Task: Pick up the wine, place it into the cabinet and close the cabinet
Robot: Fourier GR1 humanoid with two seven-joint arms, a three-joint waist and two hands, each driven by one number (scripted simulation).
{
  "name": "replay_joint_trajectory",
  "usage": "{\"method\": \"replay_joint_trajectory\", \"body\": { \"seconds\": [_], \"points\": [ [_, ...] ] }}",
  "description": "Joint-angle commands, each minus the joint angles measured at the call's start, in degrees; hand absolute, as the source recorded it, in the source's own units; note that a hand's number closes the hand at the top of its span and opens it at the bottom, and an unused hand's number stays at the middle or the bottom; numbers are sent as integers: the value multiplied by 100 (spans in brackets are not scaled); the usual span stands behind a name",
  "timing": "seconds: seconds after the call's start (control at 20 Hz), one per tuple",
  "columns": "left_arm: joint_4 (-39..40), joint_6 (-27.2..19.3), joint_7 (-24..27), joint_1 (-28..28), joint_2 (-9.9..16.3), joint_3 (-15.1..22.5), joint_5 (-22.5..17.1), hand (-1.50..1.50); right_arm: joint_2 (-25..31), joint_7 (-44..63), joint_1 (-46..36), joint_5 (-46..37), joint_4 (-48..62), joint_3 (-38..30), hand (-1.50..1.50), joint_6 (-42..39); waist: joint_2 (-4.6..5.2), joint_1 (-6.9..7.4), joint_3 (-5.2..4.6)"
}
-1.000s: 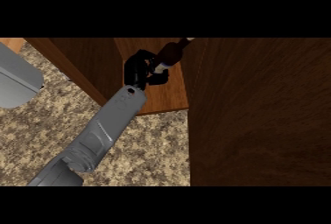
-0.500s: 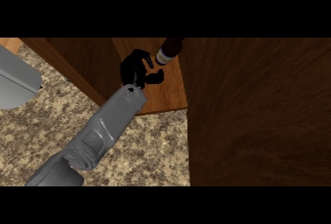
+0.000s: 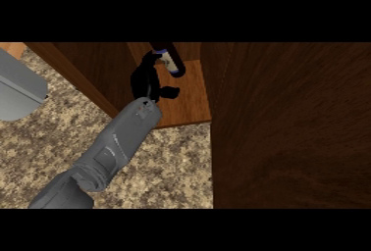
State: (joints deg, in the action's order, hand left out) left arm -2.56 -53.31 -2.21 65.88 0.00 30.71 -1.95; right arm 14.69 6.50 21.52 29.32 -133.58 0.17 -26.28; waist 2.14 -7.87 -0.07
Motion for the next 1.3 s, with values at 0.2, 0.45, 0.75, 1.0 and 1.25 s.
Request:
{"method": "replay_joint_trajectory", "body": {
  "seconds": [0.2,0.45,0.75,1.0,1.25],
  "points": [
    [-311,104,-110,-141,0,-43,-13,-150,38,254,156,348,-407,-28,-150,158,-52,149,-5],
    [-962,-91,461,-287,0,-371,-342,-150,-6,234,146,314,-397,155,-150,146,-17,79,-17],
    [-1272,-265,1263,-539,0,-731,-636,-150,61,271,490,336,-769,191,-150,107,-70,162,-15],
    [-1739,-113,1876,-686,0,-1091,-989,-150,-11,291,539,209,-855,244,-150,253,-132,385,-9],
    [-2208,-287,2350,-997,0,-1300,-1483,-150,-69,316,486,32,-917,370,-150,447,-143,386,-8]
  ]
}}
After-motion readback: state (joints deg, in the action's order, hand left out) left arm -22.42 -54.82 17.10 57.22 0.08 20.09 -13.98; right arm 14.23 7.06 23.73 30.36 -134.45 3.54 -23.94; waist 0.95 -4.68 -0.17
